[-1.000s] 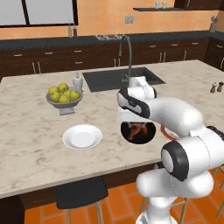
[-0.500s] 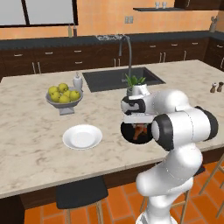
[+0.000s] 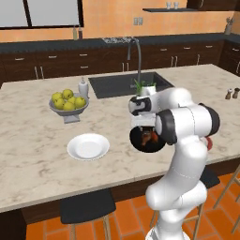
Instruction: Pick the chicken drumstick and bell pepper from their plates and place them in the bowl. Then put the bowl in the fridge.
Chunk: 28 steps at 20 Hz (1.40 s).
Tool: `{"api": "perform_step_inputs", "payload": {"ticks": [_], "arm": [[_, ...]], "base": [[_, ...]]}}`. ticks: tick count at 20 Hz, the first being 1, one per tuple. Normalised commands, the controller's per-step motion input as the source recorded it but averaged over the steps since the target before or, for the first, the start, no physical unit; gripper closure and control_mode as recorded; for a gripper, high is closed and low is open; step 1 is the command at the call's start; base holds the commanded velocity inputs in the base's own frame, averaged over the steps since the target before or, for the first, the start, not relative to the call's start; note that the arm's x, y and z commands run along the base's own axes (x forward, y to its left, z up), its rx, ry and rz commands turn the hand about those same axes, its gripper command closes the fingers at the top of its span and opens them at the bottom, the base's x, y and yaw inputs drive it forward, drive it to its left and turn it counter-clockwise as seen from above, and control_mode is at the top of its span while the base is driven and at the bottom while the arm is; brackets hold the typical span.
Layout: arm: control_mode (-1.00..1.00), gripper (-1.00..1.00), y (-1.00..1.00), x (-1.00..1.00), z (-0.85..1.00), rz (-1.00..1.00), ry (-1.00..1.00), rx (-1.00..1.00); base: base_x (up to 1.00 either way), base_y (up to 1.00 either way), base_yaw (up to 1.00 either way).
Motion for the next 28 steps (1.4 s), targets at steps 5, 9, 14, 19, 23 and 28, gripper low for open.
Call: {"api": "perform_step_inputs", "payload": {"ticks": [5,9,14,19,23,28], "arm": [[-1.0,-1.0,-0.39,0.01,0.34,0.0,0.0,0.09],[-1.0,-1.0,-0.14,-1.0,0.18,0.01,0.0,0.09],[-1.0,-1.0,-0.09,-0.49,-0.73,0.02,0.01,0.02],[-1.0,-1.0,0.0,0.16,-0.71,-0.05,0.0,-0.06],[-1.0,-1.0,-0.05,0.42,-0.28,-0.24,-0.05,-0.04],[-1.0,-1.0,-0.11,-0.38,0.33,-0.12,-0.01,0.07]], "base": [[0.0,0.0,0.0],[0.0,0.0,0.0],[0.0,0.0,0.0],[0.0,0.0,0.0],[0.0,0.0,0.0],[0.0,0.0,0.0]]}}
